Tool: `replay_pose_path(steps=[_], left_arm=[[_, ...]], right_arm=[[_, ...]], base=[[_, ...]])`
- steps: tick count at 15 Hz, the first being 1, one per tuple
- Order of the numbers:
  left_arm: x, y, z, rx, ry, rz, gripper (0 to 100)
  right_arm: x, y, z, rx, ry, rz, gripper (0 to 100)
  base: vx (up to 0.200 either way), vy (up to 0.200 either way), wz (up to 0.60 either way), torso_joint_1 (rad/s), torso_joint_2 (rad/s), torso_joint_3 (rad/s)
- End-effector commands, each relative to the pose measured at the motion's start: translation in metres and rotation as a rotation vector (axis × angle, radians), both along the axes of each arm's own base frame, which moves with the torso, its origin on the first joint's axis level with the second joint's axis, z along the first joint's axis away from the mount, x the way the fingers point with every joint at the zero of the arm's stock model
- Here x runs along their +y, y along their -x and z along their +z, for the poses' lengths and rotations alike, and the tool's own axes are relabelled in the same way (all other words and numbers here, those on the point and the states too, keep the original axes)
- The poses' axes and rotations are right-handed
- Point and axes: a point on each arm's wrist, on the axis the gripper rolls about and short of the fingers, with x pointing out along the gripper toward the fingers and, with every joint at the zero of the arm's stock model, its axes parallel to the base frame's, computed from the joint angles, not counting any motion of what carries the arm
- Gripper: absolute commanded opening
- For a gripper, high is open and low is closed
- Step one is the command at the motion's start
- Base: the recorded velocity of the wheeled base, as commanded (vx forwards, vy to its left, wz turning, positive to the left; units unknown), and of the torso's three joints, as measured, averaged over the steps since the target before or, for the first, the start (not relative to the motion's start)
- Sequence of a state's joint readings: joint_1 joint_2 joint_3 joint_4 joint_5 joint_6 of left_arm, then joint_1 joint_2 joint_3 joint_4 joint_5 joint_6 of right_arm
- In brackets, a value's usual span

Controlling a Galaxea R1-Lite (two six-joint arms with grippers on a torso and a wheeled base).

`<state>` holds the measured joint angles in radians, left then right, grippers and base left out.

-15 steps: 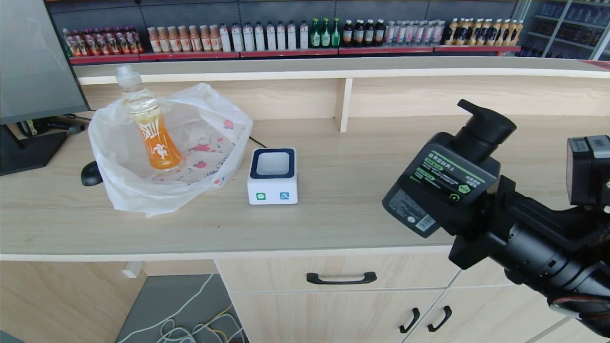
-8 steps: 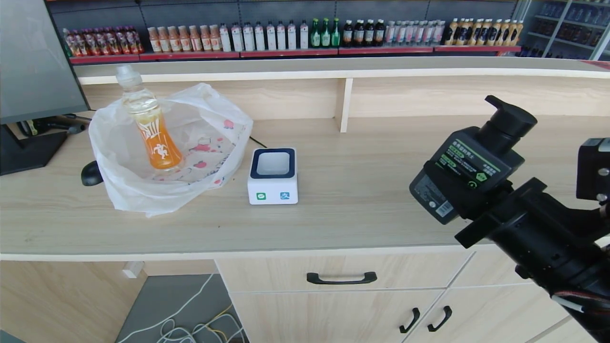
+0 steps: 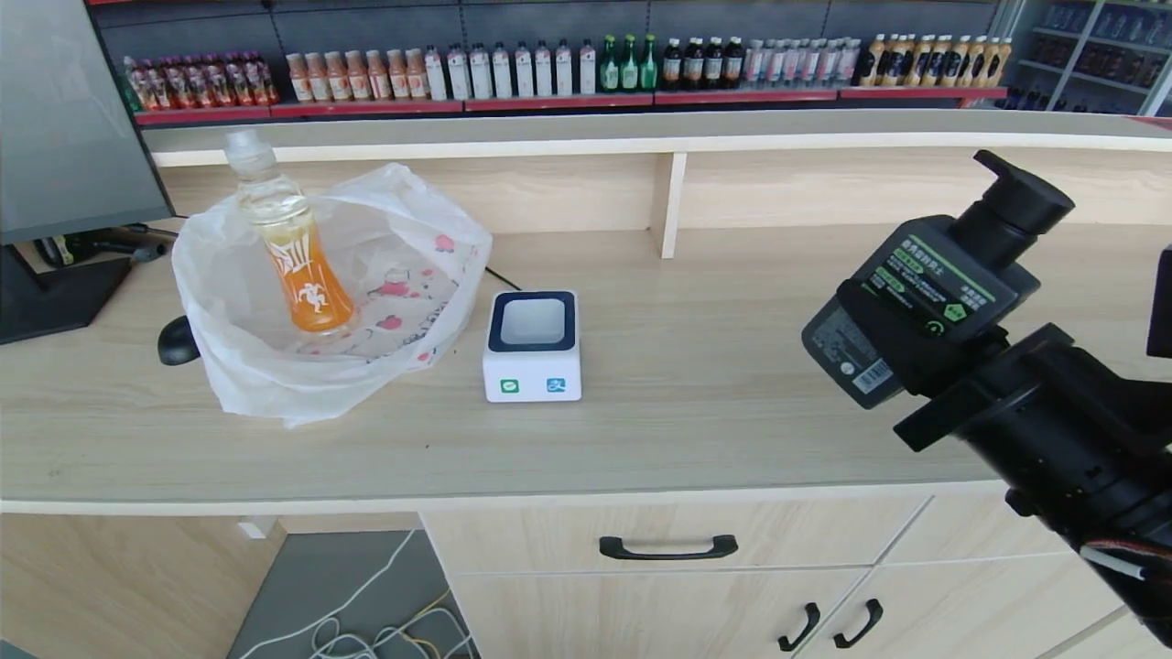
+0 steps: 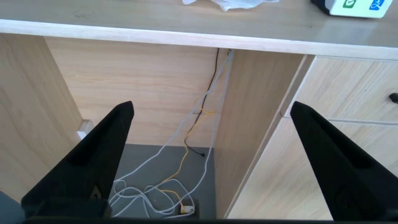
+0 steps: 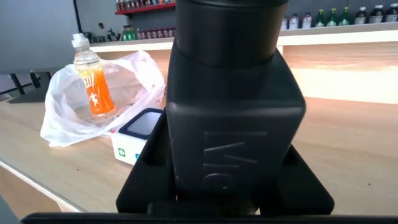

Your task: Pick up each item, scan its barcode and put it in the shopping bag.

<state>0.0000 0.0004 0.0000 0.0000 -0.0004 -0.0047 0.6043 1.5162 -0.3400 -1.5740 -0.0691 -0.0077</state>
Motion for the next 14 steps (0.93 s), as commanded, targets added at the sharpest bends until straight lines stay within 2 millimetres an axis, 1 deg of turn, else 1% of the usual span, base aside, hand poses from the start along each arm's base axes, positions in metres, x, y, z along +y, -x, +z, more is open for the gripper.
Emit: replay_pose_path(steps=[1, 7, 12, 14], left_arm=[[0.000, 0.000, 0.000, 0.000, -0.003, -0.001, 100], [0.000, 0.000, 0.000, 0.000, 0.000, -0.001, 100], [0.000, 0.000, 0.000, 0.000, 0.001, -0.001, 100], [0.000, 0.000, 0.000, 0.000, 0.001, -0.001, 100]], right_arm=[[-0.001, 0.000, -0.004, 0.015, 0.008, 0.000, 0], [0.000, -0.001, -0.003, 0.013, 0.006, 0.001, 0], [0.001, 0.009, -0.002, 0.008, 0.005, 0.031, 0], [-0.004, 0.017, -0.004, 0.011, 0.007, 0.034, 0]], base=[[0.000, 0.200, 0.00, 0.017, 0.01, -0.002], [0.000, 0.200, 0.00, 0.002, 0.00, 0.004], [0.000, 0.200, 0.00, 0.004, 0.00, 0.002], [0.000, 0.200, 0.00, 0.005, 0.00, 0.002]])
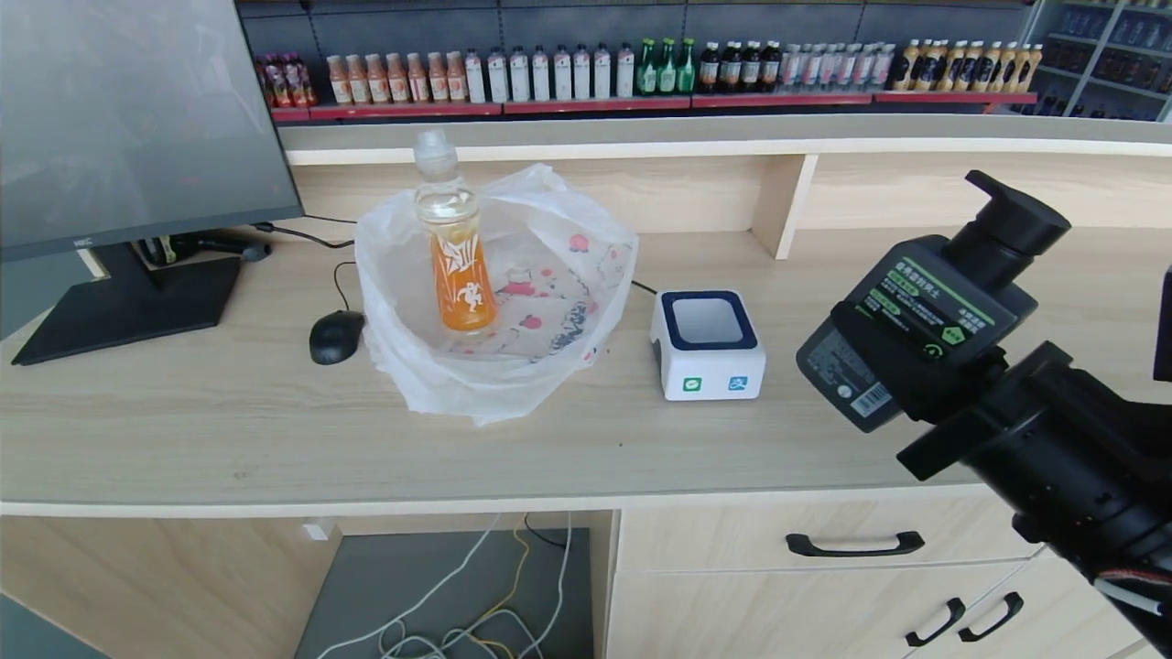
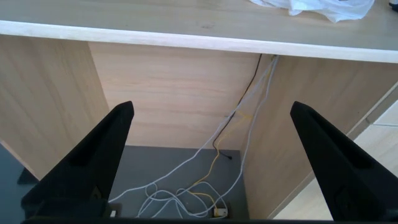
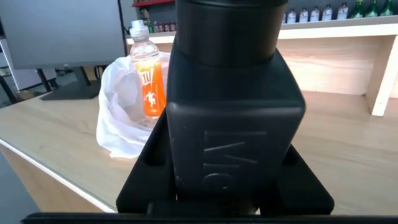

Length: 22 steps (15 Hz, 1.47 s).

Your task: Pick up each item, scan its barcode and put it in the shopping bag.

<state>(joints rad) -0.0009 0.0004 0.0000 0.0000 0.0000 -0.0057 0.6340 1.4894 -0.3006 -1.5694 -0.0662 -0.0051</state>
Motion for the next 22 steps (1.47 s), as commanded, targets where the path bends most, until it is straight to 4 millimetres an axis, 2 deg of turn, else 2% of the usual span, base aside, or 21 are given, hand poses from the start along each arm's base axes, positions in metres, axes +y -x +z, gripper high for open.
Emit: replay_pose_path(steps=[1, 3, 10, 12, 14, 16, 18, 19, 20, 22], left_arm=[[0.000, 0.000, 0.000, 0.000, 0.000, -0.001, 100], [0.000, 0.000, 0.000, 0.000, 0.000, 0.001, 100], [0.000, 0.000, 0.000, 0.000, -0.003, 0.001, 100], [0.000, 0.000, 0.000, 0.000, -0.003, -0.001, 100], [0.000, 0.000, 0.000, 0.000, -0.003, -0.001, 100], [0.000, 0.000, 0.000, 0.000, -0.003, -0.001, 100], [0.000, 0.000, 0.000, 0.000, -0.003, -0.001, 100], [0.000, 0.000, 0.000, 0.000, -0.003, 0.001, 100], [0.000, 0.000, 0.000, 0.000, -0.003, -0.001, 100], [0.000, 0.000, 0.000, 0.000, -0.003, -0.001, 100]], right_arm=[[-0.007, 0.010, -0.002, 0.002, 0.003, 0.002, 0], [-0.008, 0.012, 0.002, -0.015, -0.007, 0.001, 0], [-0.008, 0.003, 0.016, -0.108, 0.029, -0.030, 0], [-0.014, -0.009, 0.023, -0.280, 0.209, 0.045, 0], [-0.032, -0.035, 0.037, -0.472, 0.406, 0.055, 0], [-0.021, -0.048, 0.050, -0.541, 0.482, -0.003, 0], [0.011, -0.069, 0.051, -0.625, 0.545, -0.017, 0], [0.019, -0.083, 0.055, -0.680, 0.578, -0.046, 0], [0.020, -0.097, 0.055, -0.706, 0.595, -0.068, 0], [-0.004, -0.112, 0.064, -0.763, 0.651, -0.163, 0]], base=[[0.000, 0.200, 0.00, 0.002, 0.00, 0.002], [0.000, 0.200, 0.00, -0.007, 0.00, 0.007], [0.000, 0.000, 0.00, 0.000, 0.00, 0.000], [0.000, 0.000, 0.00, 0.000, 0.00, 0.000], [0.000, 0.000, 0.00, 0.000, 0.00, 0.000], [0.000, 0.000, 0.00, 0.000, 0.00, 0.000], [0.000, 0.000, 0.00, 0.000, 0.00, 0.000], [0.000, 0.000, 0.00, 0.000, 0.00, 0.000], [0.000, 0.000, 0.00, 0.000, 0.00, 0.000], [0.000, 0.000, 0.00, 0.000, 0.00, 0.000]])
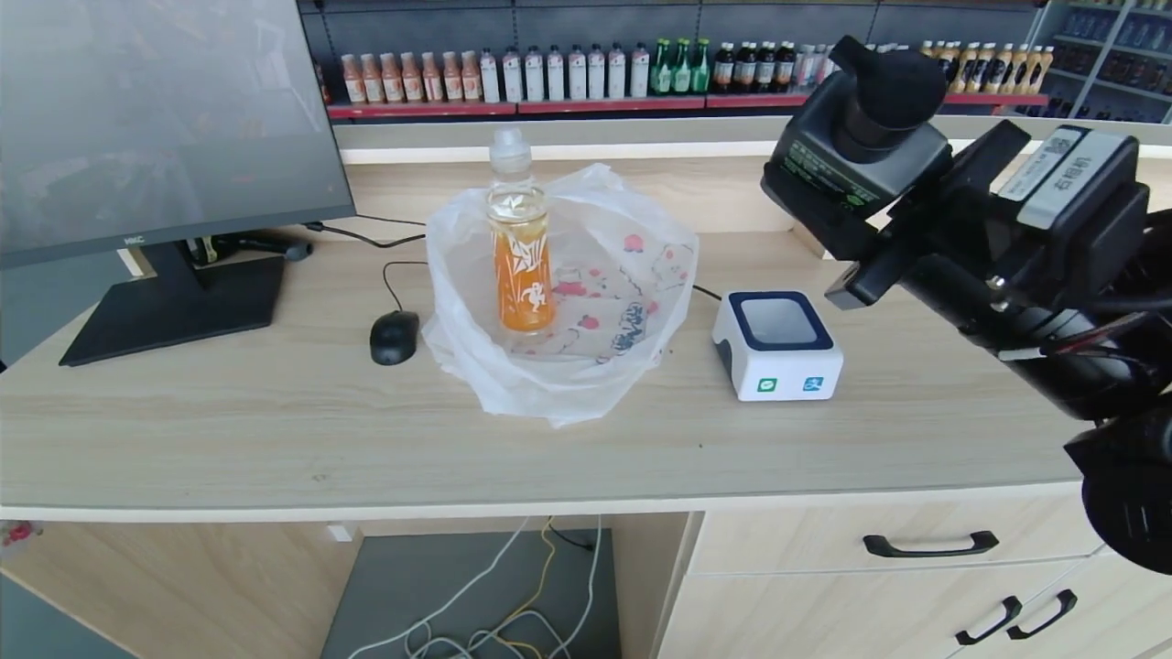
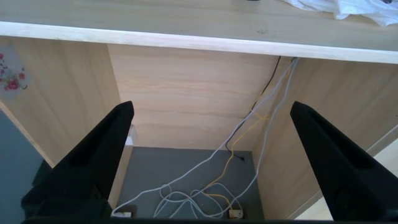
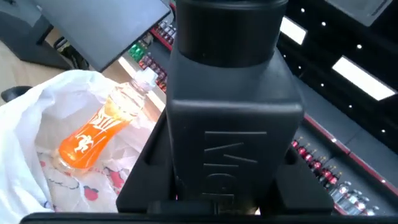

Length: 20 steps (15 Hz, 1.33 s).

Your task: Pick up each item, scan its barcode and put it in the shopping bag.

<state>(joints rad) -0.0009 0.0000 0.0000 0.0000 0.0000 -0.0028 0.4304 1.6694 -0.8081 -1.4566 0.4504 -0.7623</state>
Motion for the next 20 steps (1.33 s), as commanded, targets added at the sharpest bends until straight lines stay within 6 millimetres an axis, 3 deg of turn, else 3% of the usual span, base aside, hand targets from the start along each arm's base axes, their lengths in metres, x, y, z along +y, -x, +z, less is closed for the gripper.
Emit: replay_pose_path(steps=[1, 3, 6, 11, 14, 20], left_arm=[[0.000, 0.000, 0.000, 0.000, 0.000, 0.001, 100], [0.000, 0.000, 0.000, 0.000, 0.000, -0.001, 100], [0.000, 0.000, 0.000, 0.000, 0.000, 0.001, 100], [0.000, 0.000, 0.000, 0.000, 0.000, 0.001, 100], [0.000, 0.000, 0.000, 0.000, 0.000, -0.001, 100], [0.000, 0.000, 0.000, 0.000, 0.000, -0.001, 100]], right_arm=[[-0.022, -0.028, -0.001, -0.075, 0.055, -0.091, 0], [-0.031, -0.035, -0.009, -0.168, 0.115, -0.089, 0], [-0.024, -0.051, -0.034, -0.207, 0.248, -0.024, 0], [-0.026, -0.065, -0.065, -0.240, 0.379, 0.016, 0], [-0.037, -0.073, -0.088, -0.217, 0.437, -0.001, 0], [-0.044, -0.077, -0.100, -0.186, 0.457, -0.016, 0]], base=[[0.000, 0.000, 0.00, 0.000, 0.00, 0.000], [0.000, 0.000, 0.00, 0.000, 0.00, 0.000], [0.000, 0.000, 0.00, 0.000, 0.00, 0.000], [0.000, 0.000, 0.00, 0.000, 0.00, 0.000], [0.000, 0.000, 0.00, 0.000, 0.00, 0.000], [0.000, 0.000, 0.00, 0.000, 0.00, 0.000]])
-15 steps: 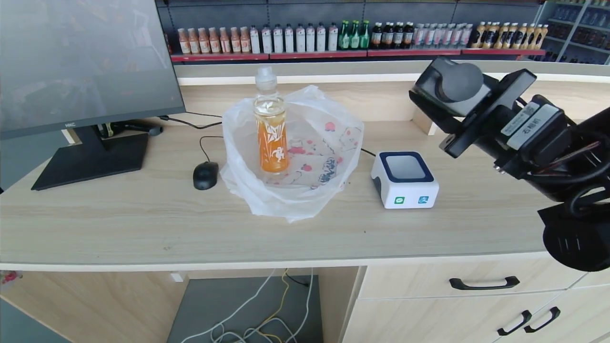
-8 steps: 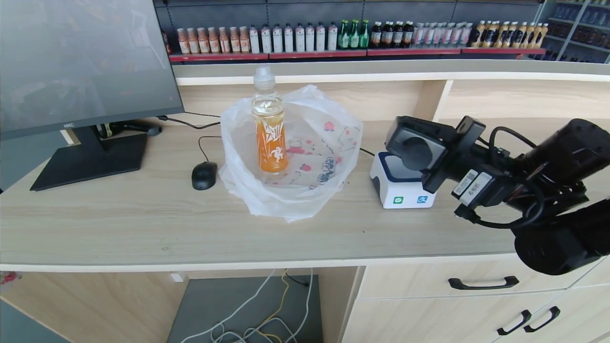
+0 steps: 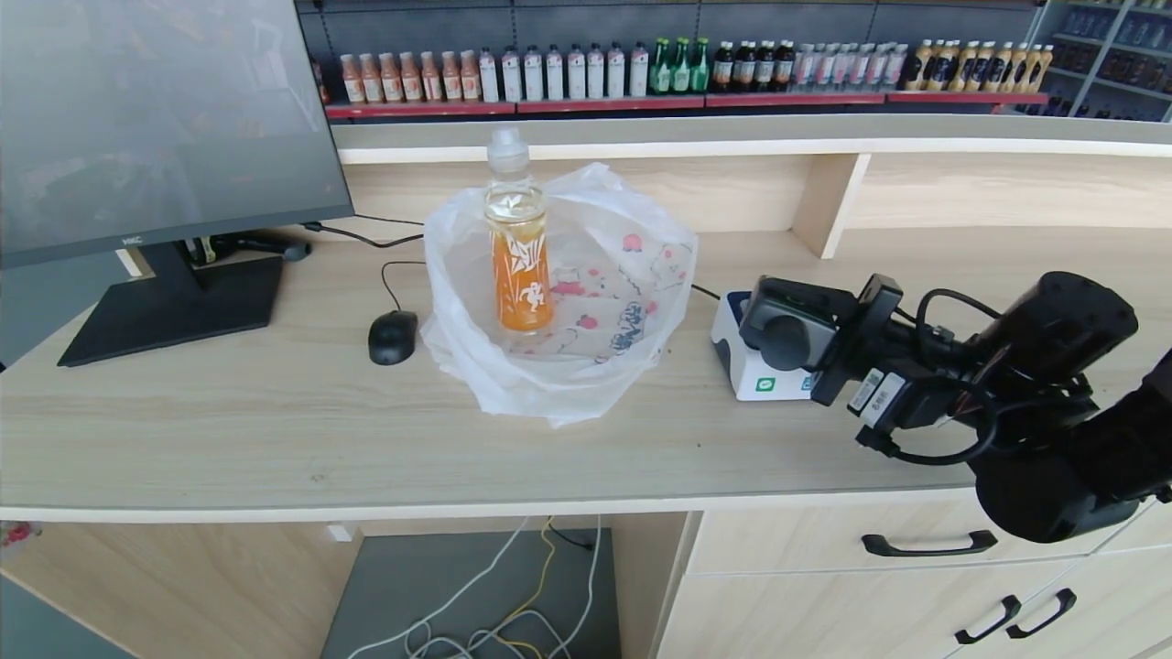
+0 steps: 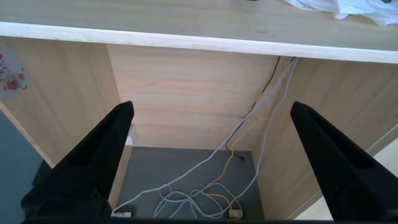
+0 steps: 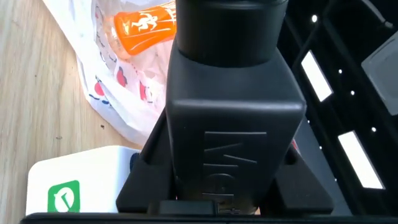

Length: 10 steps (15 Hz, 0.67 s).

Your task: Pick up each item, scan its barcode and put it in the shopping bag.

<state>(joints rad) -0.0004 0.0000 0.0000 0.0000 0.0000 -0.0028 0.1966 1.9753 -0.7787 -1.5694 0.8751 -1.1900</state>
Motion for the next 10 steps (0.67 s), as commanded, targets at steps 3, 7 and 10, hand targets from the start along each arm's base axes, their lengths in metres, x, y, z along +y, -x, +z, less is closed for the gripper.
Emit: replay_pose_path(steps=[3, 7, 10], left_arm=[[0.0000, 0.0000, 0.0002, -0.002, 0.000, 0.000, 100], [0.0000, 0.0000, 0.0000, 0.000, 0.000, -0.001, 100], [0.0000, 0.0000, 0.0000, 0.000, 0.000, 0.000, 100]], right_arm=[[-0.0051, -0.0046, -0.0103, 0.022, 0.011, -0.019, 0], [-0.0065, -0.0055, -0.0122, 0.027, 0.013, -0.024, 0], [-0.0067, -0.0044, -0.0146, 0.035, 0.016, -0.024, 0]], base=[[0.000, 0.000, 0.00, 0.000, 0.00, 0.000], [0.000, 0.000, 0.00, 0.000, 0.00, 0.000], [0.000, 0.000, 0.00, 0.000, 0.00, 0.000]])
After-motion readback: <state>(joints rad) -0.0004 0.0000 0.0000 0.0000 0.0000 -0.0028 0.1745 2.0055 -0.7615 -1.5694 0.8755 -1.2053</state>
